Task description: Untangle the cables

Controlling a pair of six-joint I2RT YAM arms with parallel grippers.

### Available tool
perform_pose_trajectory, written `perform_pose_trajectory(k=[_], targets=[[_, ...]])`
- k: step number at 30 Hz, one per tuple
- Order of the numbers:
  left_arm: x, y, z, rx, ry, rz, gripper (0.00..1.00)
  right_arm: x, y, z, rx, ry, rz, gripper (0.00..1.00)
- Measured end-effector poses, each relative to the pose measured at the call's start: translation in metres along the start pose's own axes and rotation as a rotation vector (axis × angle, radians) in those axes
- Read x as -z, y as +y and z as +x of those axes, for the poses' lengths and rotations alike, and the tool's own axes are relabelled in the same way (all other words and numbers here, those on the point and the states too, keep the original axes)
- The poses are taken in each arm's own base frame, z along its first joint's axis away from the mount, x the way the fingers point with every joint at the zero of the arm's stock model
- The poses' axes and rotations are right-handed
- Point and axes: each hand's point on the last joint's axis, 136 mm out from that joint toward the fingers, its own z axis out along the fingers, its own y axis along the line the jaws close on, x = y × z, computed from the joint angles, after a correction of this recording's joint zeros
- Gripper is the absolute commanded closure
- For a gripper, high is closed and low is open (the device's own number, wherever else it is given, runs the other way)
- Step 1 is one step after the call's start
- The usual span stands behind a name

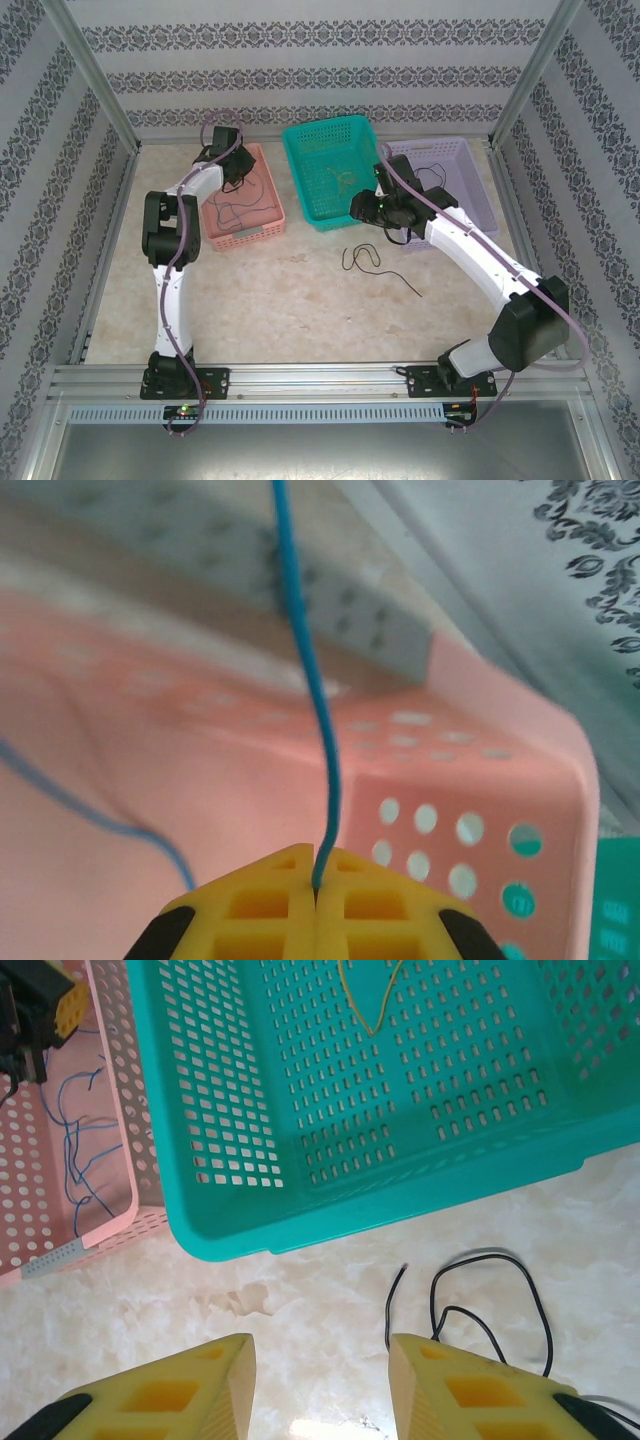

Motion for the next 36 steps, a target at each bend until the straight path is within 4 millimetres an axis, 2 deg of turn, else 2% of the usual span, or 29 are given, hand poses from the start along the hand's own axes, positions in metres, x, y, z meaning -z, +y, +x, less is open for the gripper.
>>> perform_pose_trajectory(k=[4,8,10,13,19,20,22,25,28,32,36], targets=[[0.029,-0.003,0.005,0.035,-0.036,0.003,1.00,0.000,0.000,0.001,0.000,0.004,-0.002,0.60],[0.063,-0.019,0.012,0.099,-0.083,0.023,1.00,-0.001,-0.001,0.004,-0.001,0.012,-0.004,0.60],[0.074,-0.024,0.018,0.145,-0.093,0.029,1.00,-0.002,-0.001,0.006,-0.001,0.015,-0.007,0.60],[0.081,-0.022,0.030,0.212,-0.099,0.014,1.00,-0.003,-0.005,0.011,-0.002,0.024,-0.004,0.60],[0.078,-0.004,0.053,0.317,-0.092,-0.065,1.00,-0.003,-0.010,0.019,-0.003,0.038,0.000,0.60],[0.078,-0.002,0.053,0.329,-0.096,-0.072,0.92,-0.002,-0.010,0.020,-0.003,0.040,-0.001,0.59],[0.078,0.001,0.050,0.350,-0.103,-0.077,0.62,0.000,-0.011,0.022,-0.003,0.039,-0.003,0.58],[0.078,0.008,0.044,0.367,-0.104,-0.101,0.41,0.003,-0.012,0.024,-0.003,0.035,-0.005,0.58],[0.082,0.006,0.033,0.362,-0.106,-0.113,0.36,0.004,-0.018,0.028,-0.008,0.042,0.003,0.58],[0.095,-0.013,0.022,0.351,-0.105,-0.079,0.34,0.002,-0.033,0.038,-0.044,0.059,0.031,0.58],[0.124,-0.027,0.028,0.319,-0.094,-0.063,0.34,-0.004,-0.059,0.058,-0.105,0.096,0.091,0.58]])
